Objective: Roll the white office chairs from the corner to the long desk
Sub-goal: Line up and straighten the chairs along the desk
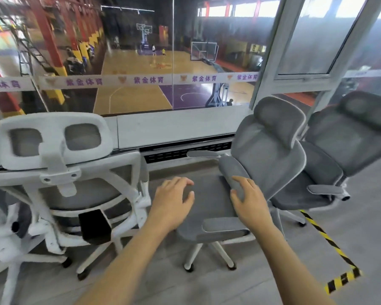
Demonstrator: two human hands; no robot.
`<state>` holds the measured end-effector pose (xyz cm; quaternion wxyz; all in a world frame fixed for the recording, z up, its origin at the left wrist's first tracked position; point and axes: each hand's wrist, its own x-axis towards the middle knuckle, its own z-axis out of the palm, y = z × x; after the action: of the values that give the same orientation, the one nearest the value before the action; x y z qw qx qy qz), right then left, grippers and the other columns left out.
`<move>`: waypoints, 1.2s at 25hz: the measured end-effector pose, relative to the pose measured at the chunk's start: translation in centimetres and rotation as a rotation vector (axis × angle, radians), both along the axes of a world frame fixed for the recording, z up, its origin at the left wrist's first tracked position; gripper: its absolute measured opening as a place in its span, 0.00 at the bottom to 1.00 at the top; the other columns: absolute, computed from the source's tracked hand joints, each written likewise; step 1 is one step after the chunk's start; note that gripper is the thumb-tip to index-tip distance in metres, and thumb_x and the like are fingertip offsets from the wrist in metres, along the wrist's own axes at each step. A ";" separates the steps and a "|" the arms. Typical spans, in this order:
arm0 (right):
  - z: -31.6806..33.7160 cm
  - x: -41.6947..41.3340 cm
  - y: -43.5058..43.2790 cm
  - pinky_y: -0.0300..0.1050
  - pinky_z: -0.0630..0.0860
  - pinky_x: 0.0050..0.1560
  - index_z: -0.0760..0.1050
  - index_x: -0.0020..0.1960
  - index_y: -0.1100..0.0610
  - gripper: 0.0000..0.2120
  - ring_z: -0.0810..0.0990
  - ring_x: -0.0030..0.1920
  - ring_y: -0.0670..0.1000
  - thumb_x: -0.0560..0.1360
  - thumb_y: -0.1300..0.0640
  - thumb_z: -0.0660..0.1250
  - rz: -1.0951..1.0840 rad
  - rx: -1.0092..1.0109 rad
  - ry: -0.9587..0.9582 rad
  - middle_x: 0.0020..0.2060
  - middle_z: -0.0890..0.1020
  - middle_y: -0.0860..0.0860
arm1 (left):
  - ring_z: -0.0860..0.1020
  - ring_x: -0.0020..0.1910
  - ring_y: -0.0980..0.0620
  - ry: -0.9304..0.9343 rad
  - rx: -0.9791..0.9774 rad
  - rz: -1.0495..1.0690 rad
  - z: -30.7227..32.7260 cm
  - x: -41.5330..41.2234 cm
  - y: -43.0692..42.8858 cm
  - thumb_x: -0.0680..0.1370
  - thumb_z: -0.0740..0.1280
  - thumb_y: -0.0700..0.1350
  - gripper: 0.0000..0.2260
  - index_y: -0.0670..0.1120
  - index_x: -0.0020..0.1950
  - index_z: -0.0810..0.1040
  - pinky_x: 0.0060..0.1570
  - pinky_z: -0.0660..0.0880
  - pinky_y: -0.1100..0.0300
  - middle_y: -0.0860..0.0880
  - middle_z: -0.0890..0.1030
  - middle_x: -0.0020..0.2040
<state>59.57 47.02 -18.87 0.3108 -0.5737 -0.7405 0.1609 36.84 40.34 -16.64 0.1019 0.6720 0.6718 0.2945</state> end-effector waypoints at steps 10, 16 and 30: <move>-0.6 18.7 9.3 0.52 0.72 0.63 0.73 0.71 0.49 0.20 0.73 0.63 0.54 0.80 0.56 0.65 -0.068 -0.056 0.021 0.67 0.75 0.50 | 0.70 0.66 0.52 -0.001 -0.061 -0.048 -1.4 18.3 9.1 0.82 0.60 0.52 0.12 0.55 0.65 0.73 0.66 0.64 0.53 0.56 0.75 0.64; -0.4 24.6 17.1 0.51 0.72 0.63 0.72 0.71 0.47 0.20 0.73 0.65 0.52 0.80 0.54 0.65 -0.107 -0.069 0.017 0.67 0.75 0.47 | 0.70 0.64 0.52 -0.033 -0.033 -0.105 -1.3 24.7 18.9 0.81 0.61 0.51 0.13 0.54 0.65 0.73 0.65 0.65 0.54 0.56 0.75 0.64; -2.3 35.2 33.1 0.52 0.71 0.65 0.74 0.69 0.49 0.18 0.75 0.65 0.53 0.79 0.56 0.66 -0.001 -0.090 0.079 0.66 0.76 0.46 | 0.74 0.62 0.49 -0.198 -0.210 0.118 -4.0 41.4 32.5 0.78 0.62 0.62 0.23 0.51 0.68 0.72 0.61 0.72 0.51 0.53 0.75 0.64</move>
<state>94.76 80.16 -21.17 0.3136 -0.5808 -0.7194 0.2164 78.20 72.83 -20.60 0.2202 0.5847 0.7237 0.2930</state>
